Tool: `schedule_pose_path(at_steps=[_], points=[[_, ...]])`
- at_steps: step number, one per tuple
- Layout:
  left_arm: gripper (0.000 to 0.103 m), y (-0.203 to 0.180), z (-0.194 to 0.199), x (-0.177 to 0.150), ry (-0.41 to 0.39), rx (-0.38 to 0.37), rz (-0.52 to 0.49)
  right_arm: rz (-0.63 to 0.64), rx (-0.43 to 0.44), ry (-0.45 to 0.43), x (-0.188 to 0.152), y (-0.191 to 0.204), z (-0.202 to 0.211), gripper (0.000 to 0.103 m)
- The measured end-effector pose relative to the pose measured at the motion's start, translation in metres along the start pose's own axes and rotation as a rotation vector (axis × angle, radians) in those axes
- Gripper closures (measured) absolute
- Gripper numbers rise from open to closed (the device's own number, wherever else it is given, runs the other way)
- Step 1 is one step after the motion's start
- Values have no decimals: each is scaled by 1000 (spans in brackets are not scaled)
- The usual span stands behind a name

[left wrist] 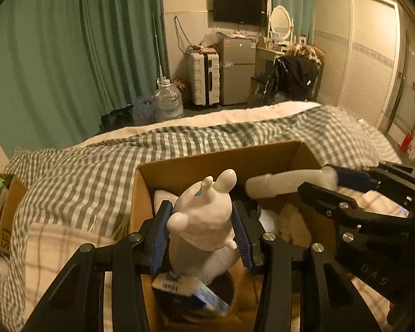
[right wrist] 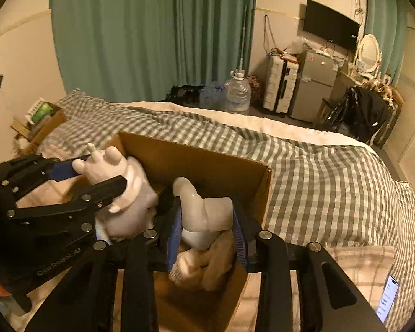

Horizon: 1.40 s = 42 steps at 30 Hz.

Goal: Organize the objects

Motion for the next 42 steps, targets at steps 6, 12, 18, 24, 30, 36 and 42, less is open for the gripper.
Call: schedule_pose_path(at_steps=[6, 12, 18, 24, 30, 36, 42], points=[[31, -1, -7, -2, 18, -24, 6, -60, 16, -38, -3, -3, 2, 51], [20, 5, 35, 0, 4, 20, 11, -113, -28, -35, -7, -6, 50, 46], [3, 10, 127, 20, -96, 54, 15, -83, -140, -88, 7, -9, 141, 42], [0, 12, 229, 27, -234, 16, 55, -78, -227, -179, 23, 1, 241, 31], [0, 13, 288, 20, -293, 1, 101, -105, -248, -240, 8, 12, 301, 13], [0, 5, 324, -18, -419, -57, 136, -223, -283, -278, -48, 17, 312, 1], [0, 1, 308, -62, -490, -31, 145, -200, -360, -326, -80, 31, 300, 0]])
Point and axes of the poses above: each gripper's, at about its wrist camera, not at the fingertips, and z roughly against the way its jaws point, y to its left, x to its top, the point moved 4 cm from there along -z, roughly the way its jaws point, and after that the axes turned 13 degrees about z, right-handed, at the moved point
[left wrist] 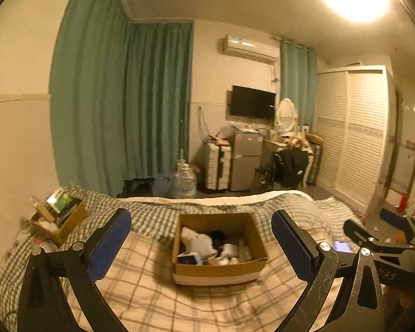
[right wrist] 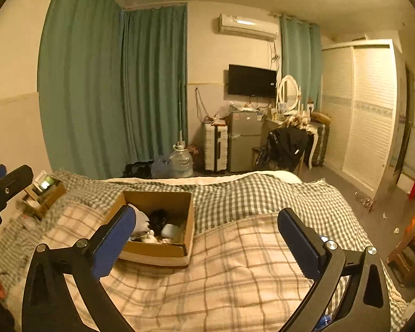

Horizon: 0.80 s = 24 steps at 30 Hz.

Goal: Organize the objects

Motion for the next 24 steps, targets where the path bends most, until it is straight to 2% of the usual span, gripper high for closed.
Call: schedule_pose_path(at_steps=[3, 5, 7, 9, 12, 16, 18, 24], points=[[0, 9, -17, -22, 35, 28, 8, 12, 42, -28, -24, 14, -17, 0], [0, 18, -31, -40, 78, 52, 11, 44, 30, -14, -43, 23, -28, 0], [0, 24, -37, -53, 89, 69, 1, 106, 13, -23, -54, 36, -37, 0], [0, 26, -40, -67, 82, 101, -37, 153, 2, -19, -60, 45, -42, 0], [0, 27, -36, -79, 36, 142, -82, 127, 15, -12, -67, 50, -48, 0], [0, 32, -37, -83, 67, 113, -38, 92, 34, 3, -73, 50, -51, 0], [0, 33, -36, -83, 61, 117, -38, 105, 14, -3, -70, 51, -47, 0], [0, 32, -37, -87, 71, 112, -53, 86, 33, 17, -72, 52, -51, 0]])
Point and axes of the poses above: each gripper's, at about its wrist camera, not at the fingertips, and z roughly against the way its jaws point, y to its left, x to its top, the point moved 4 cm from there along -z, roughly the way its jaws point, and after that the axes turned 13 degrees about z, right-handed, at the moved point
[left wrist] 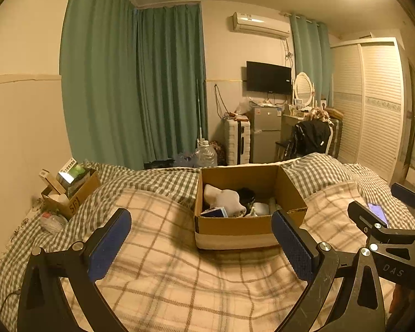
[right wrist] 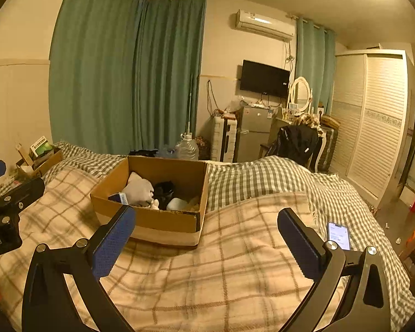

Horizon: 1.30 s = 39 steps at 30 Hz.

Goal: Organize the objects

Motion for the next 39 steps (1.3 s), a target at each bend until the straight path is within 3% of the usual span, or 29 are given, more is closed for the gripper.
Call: schedule_pose_path(at_steps=[39], points=[[0, 5, -10, -10, 51, -3, 42, -12, -4, 3, -3, 0, 0, 0]])
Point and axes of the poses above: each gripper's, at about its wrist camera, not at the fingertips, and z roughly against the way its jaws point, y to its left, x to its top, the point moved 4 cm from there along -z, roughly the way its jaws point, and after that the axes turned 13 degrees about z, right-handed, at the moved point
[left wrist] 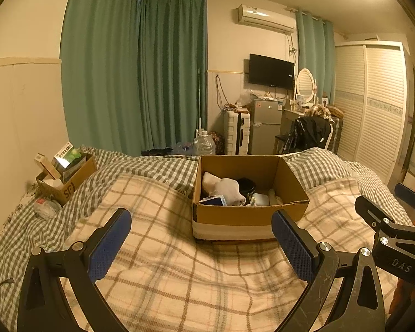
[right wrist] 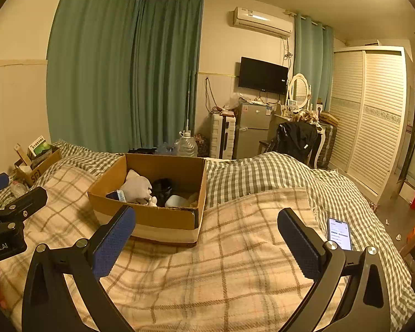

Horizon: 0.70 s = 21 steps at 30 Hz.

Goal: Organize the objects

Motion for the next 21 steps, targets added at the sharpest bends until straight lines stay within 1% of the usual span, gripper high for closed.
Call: schedule_pose_path(at_steps=[21], points=[[0, -3, 0, -2, 13, -4, -21, -3, 4, 0, 0, 0, -1, 0]])
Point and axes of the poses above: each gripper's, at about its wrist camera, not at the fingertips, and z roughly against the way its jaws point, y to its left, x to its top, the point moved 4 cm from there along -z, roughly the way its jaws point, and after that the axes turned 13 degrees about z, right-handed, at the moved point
